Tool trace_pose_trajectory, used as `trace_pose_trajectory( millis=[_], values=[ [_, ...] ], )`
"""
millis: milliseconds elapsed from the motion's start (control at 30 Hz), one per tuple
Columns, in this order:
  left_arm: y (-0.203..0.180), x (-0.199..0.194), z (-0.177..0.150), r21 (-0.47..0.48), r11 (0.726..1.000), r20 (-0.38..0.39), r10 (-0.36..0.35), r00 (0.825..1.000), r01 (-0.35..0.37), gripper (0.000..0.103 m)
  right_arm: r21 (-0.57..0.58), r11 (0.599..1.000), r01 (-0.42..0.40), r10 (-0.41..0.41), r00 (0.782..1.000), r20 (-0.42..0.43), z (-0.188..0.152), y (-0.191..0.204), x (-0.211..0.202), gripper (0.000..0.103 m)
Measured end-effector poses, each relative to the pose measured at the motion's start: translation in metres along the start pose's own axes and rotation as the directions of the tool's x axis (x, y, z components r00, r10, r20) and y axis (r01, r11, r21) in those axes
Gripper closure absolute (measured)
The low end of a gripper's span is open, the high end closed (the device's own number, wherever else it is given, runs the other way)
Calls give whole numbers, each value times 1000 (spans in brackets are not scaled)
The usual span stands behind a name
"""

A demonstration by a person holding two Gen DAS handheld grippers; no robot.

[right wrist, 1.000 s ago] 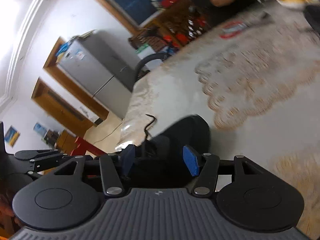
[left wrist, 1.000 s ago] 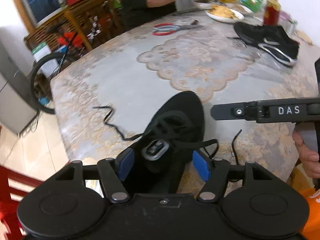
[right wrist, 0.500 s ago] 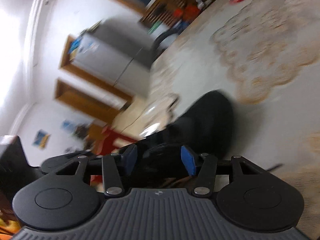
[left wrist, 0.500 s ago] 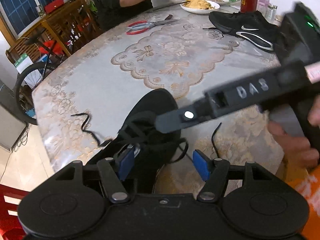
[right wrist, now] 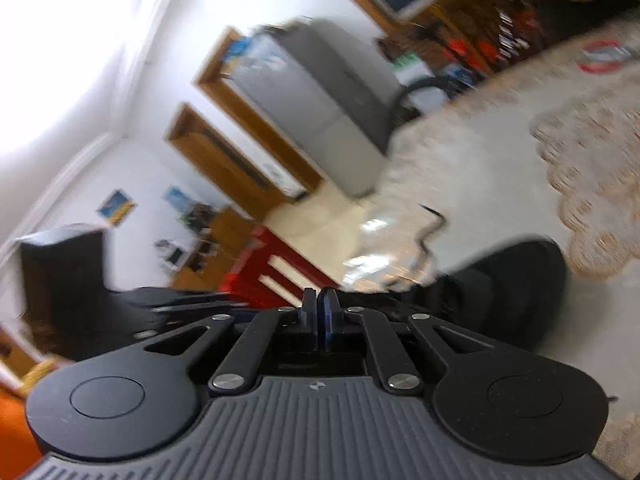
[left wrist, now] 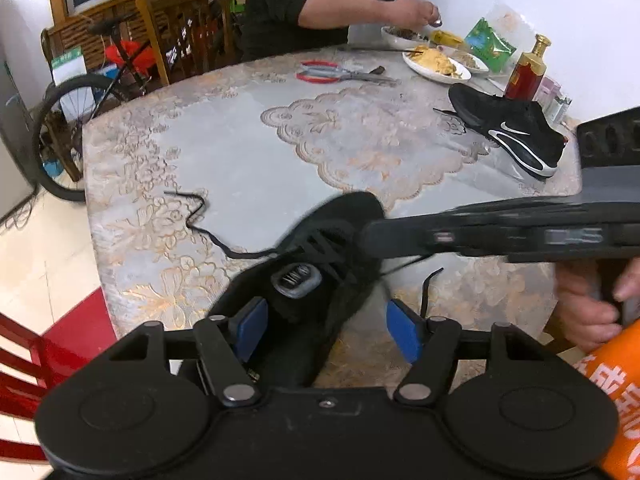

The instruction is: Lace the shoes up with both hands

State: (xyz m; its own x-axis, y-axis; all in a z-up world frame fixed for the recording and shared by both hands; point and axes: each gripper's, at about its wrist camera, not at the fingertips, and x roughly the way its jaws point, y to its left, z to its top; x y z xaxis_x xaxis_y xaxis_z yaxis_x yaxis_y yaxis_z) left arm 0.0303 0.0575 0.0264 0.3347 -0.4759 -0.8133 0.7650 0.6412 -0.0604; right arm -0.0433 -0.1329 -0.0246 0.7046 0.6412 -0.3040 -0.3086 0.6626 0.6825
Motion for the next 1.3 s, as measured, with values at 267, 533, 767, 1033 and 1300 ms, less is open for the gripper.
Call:
trace_pose_trajectory(
  millis=[267,533,767,1033,1300],
  values=[
    [-13,19,-14,139,990,-52,10,999,-3,39,-135,989,62,-94,965,-243,-9,14,5,82],
    [2,11,-21,131,990,-4,-54,999,54,37,331,913,237,-180,964,-195,1,-33,-15,62],
    [9,5,-19,127,984,53,-134,990,126,36,673,715,191,-26,969,-247,-1,-59,16,62],
    [6,14,-18,135,971,58,-208,976,199,35,624,710,326,-81,918,-388,13,-65,37,61],
    [3,28,-14,111,954,49,-284,958,277,34,652,696,301,-65,931,-360,14,-66,31,59]
  ],
)
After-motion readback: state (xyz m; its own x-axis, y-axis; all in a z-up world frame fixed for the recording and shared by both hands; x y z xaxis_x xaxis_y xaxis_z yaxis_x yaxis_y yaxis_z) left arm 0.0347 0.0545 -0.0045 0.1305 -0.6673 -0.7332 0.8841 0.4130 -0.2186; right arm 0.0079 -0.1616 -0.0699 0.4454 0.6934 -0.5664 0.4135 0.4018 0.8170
